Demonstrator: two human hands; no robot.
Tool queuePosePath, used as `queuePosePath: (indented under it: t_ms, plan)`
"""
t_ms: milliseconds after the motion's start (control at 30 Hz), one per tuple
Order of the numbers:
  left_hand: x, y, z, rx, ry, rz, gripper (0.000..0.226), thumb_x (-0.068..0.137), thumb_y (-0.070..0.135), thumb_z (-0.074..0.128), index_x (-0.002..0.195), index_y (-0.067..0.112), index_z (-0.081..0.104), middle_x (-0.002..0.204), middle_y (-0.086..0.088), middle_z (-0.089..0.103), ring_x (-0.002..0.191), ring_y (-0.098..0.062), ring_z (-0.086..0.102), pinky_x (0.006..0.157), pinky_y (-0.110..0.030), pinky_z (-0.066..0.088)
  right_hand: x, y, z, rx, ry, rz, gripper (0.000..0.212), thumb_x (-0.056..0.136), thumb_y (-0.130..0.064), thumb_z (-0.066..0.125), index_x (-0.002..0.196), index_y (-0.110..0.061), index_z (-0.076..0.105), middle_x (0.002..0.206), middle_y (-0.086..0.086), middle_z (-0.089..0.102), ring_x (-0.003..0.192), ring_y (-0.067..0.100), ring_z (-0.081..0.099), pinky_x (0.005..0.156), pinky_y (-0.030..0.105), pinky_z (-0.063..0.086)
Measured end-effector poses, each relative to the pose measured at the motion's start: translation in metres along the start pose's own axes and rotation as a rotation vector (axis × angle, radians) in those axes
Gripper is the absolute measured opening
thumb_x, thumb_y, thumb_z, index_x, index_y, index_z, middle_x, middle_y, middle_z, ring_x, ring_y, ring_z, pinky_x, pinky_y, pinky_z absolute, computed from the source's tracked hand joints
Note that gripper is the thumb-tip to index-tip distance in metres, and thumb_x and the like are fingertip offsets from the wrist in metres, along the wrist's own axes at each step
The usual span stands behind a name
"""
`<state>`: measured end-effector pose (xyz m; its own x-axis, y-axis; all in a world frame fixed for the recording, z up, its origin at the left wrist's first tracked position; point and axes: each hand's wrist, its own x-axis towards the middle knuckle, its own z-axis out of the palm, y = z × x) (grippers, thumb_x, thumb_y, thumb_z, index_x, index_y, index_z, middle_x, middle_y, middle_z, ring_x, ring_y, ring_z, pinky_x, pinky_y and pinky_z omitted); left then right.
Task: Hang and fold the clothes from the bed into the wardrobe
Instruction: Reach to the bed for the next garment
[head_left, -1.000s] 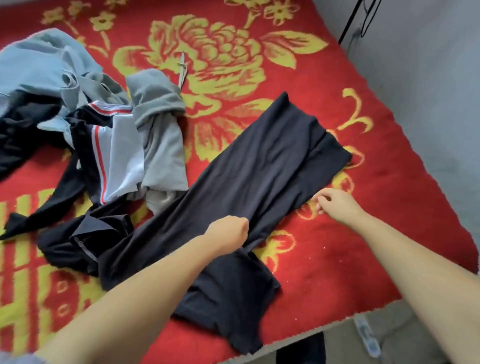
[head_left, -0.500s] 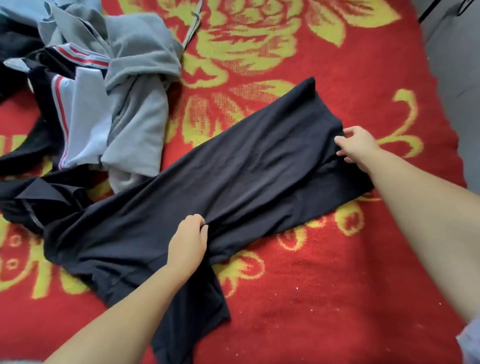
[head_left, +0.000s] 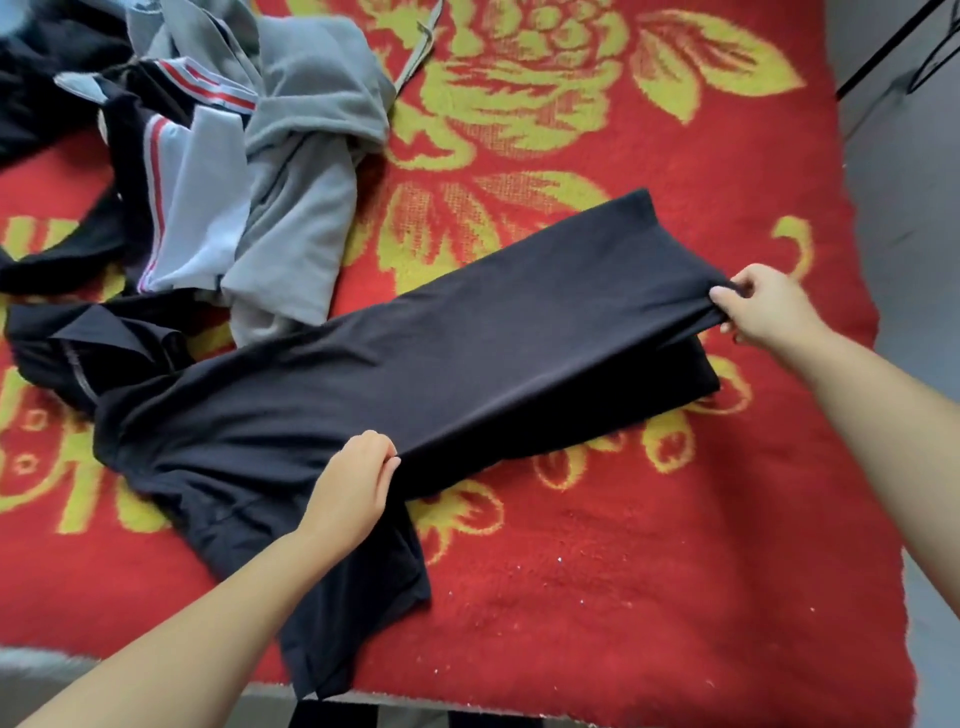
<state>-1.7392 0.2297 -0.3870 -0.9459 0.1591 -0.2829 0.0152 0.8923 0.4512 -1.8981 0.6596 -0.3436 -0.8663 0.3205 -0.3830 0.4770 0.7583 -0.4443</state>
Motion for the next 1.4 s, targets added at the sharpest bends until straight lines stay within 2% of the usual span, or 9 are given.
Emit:
queuePosePath:
  t_ms: [133,400,500,600,733,867,967,1233,1400]
  plan:
    - [-0.014,-0.005,0.016,0.158,-0.14,0.109,0.013,0.094,0.014,0.055,0.082,0.01,0.053,0.08,-0.002,0.052,0.074,-0.027,0.051,0.066,-0.038,0.041,-0.023,0.04,0.029,-0.157,-0.08,0.134,0.015,0.094,-0.017,0.053,0.082,-0.008,0.051,0.067,0.01,0.063,0.072,0.026,0.056,0.064,0.031,0.03]
    - [-0.033,-0.014,0.014,-0.064,-0.13,-0.008,0.039,0.095,0.02,0.054,0.132,0.009,0.049,0.126,-0.006,0.055,0.115,-0.024,0.05,0.1,-0.036,0.037,-0.087,0.024,0.084,-0.047,0.172,0.294,0.061,0.09,-0.021,0.061,0.141,-0.004,0.03,0.14,0.027,0.034,0.128,0.044,0.037,0.104,0.049,0.033]
    - [-0.06,-0.039,-0.008,-0.107,0.028,-0.226,0.032,0.091,0.008,0.053,0.123,0.004,0.054,0.121,-0.013,0.055,0.114,-0.029,0.05,0.098,-0.042,0.039,-0.142,-0.021,0.119,0.028,0.15,0.197,0.045,0.091,-0.019,0.056,0.13,-0.001,0.045,0.129,0.023,0.05,0.12,0.039,0.046,0.1,0.045,0.037]
    - [-0.087,-0.086,-0.023,-0.256,0.136,-0.71,0.024,0.089,0.007,0.053,0.112,-0.001,0.054,0.117,-0.02,0.054,0.112,-0.035,0.049,0.094,-0.04,0.039,-0.207,-0.067,0.178,0.073,-0.209,0.077,0.026,0.094,-0.021,0.054,0.1,0.002,0.064,0.106,0.02,0.066,0.105,0.033,0.059,0.087,0.036,0.041]
    - [-0.116,-0.136,-0.021,-0.441,0.027,-1.199,0.047,0.092,0.023,0.059,0.122,-0.01,0.046,0.13,-0.029,0.049,0.122,-0.04,0.045,0.098,-0.038,0.036,-0.279,-0.11,0.261,0.102,-0.521,0.055,0.039,0.094,-0.034,0.059,0.115,-0.002,0.061,0.118,0.014,0.064,0.111,0.026,0.058,0.083,0.027,0.036]
    - [-0.126,-0.143,-0.006,-0.956,0.014,-1.157,0.037,0.089,0.031,0.065,0.1,-0.003,0.056,0.092,-0.023,0.057,0.091,-0.032,0.056,0.077,-0.037,0.044,-0.302,-0.12,0.294,0.158,-0.579,0.112,0.042,0.091,-0.033,0.063,0.124,-0.008,0.06,0.125,0.009,0.063,0.116,0.023,0.057,0.087,0.027,0.04]
    - [-0.123,-0.131,-0.002,-1.345,-0.13,-1.17,0.038,0.087,0.032,0.068,0.114,0.013,0.049,0.095,-0.003,0.057,0.093,-0.021,0.054,0.084,-0.035,0.046,-0.308,-0.116,0.294,0.341,-0.567,0.255,0.023,0.089,-0.018,0.065,0.11,-0.01,0.066,0.113,0.01,0.068,0.095,0.02,0.061,0.078,0.027,0.044]
    - [-0.158,-0.128,-0.027,-1.301,-0.924,-1.124,0.015,0.094,0.018,0.058,0.106,0.009,0.06,0.09,-0.008,0.073,0.077,-0.019,0.069,0.078,-0.035,0.053,-0.326,-0.1,0.242,0.418,-1.019,0.611,0.008,0.089,0.001,0.058,0.09,-0.006,0.06,0.068,0.006,0.07,0.057,0.015,0.067,0.05,0.025,0.054]
    - [-0.15,-0.132,-0.043,-1.551,-0.75,-1.263,0.012,0.097,0.007,0.047,0.095,0.004,0.059,0.075,-0.012,0.073,0.065,-0.024,0.071,0.082,-0.038,0.052,-0.318,-0.13,0.227,0.644,-0.843,0.8,0.002,0.091,-0.002,0.058,0.089,-0.003,0.059,0.063,0.01,0.07,0.051,0.017,0.067,0.042,0.024,0.053]
